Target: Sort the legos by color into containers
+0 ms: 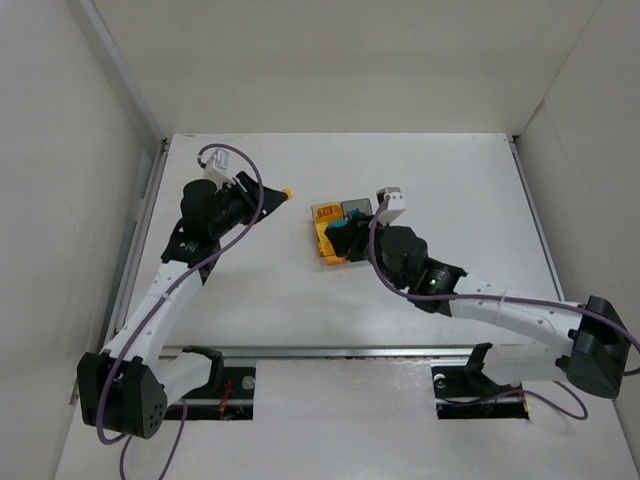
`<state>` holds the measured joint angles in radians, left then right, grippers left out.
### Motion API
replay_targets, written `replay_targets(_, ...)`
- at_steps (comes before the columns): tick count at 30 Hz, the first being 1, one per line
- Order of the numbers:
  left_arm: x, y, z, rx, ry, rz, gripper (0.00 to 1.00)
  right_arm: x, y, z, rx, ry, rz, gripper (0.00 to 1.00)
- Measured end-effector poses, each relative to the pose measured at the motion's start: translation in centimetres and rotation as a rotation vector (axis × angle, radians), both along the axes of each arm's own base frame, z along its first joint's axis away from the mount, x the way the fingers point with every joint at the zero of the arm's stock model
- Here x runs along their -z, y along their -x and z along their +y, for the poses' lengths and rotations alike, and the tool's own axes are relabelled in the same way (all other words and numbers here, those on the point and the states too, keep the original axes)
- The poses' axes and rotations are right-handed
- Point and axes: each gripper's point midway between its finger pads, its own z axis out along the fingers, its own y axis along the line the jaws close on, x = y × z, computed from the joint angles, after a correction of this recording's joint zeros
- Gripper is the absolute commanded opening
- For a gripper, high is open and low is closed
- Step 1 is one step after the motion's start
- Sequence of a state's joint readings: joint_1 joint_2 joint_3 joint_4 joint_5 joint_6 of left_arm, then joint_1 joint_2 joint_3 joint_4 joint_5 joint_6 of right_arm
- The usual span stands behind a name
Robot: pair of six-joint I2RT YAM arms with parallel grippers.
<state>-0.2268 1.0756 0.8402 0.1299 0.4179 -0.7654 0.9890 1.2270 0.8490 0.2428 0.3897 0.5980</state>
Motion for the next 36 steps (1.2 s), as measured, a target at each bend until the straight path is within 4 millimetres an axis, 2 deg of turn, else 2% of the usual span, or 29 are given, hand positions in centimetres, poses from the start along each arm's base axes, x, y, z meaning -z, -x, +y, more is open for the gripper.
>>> replay_targets(3,0.5,-0.2,0.0,0.016,-0.049,-0.033,0.00,1.8,-0.4,-1.5,0.066,0.058,0.035,0.00)
replay_targets(5,1.4,-0.4,-0.2,0.032,-0.102,-0.052,0.00,3.7,-1.1,-2.4,0.108,0.127,0.074,0.00)
replay_targets(11,5.5,0.0,-2.8,0.197,-0.355,-0.150,0.00,11.0,-6.2,-5.2,0.219,0.360,0.283,0.00)
replay_targets(14,7.5,0.9,-4.6,0.313,-0.489,-0.222,0.00,13.9,-7.4,-6.9,0.254,0.423,0.374,0.00)
replay_targets(17,8.5,1.5,-6.1,0.410,-0.590,-0.310,0.00,15.1,-7.1,-8.0,0.259,0.452,0.426,0.00)
replay_targets(24,11.1,1.5,-8.0,0.536,-0.733,-0.430,0.00,15.1,-7.6,-8.3,0.251,0.439,0.457,0.00)
replay_targets(29,13.5,1.9,-9.3,0.628,-0.806,-0.471,0.42,15.2,-7.5,-8.1,0.241,0.437,0.462,0.00)
replay_targets(33,14.5,1.9,-10.0,0.669,-0.837,-0.497,0.69,15.2,-7.5,-8.1,0.235,0.442,0.460,0.00)
replay_targets(36,14.4,1.6,-10.1,0.664,-0.848,-0.516,0.74,15.2,-7.5,-8.1,0.233,0.442,0.461,0.00)
